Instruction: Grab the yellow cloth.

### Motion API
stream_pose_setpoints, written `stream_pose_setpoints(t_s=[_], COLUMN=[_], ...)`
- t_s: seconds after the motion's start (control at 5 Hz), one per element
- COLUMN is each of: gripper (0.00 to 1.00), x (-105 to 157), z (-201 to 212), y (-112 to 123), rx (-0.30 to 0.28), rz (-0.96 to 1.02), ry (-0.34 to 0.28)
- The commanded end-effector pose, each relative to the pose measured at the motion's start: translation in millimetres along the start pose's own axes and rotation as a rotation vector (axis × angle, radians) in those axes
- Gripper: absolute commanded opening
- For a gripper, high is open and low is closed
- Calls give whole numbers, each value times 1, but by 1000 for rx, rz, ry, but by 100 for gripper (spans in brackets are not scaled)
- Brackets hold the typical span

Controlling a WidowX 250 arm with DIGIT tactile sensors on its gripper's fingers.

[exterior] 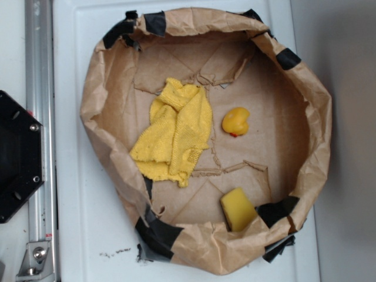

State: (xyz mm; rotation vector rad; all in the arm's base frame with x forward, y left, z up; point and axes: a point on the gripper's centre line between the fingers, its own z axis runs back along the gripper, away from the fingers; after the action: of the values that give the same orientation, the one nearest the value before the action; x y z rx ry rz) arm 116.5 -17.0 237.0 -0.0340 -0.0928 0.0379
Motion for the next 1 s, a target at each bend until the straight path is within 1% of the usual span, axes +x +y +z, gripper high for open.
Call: stream_pose_setpoints(t_s=[0.0,0.2,0.4,0.6,0.8], gripper=[100,100,100,100,100], x=[0,46,90,116,126], z=[0,-16,-46,-88,-140], y=[0,8,28,44,45], rx=[0,-64,-39,-29,-42], rz=[0,-4,133,201,242], ry=[0,-38,-33,-4,107])
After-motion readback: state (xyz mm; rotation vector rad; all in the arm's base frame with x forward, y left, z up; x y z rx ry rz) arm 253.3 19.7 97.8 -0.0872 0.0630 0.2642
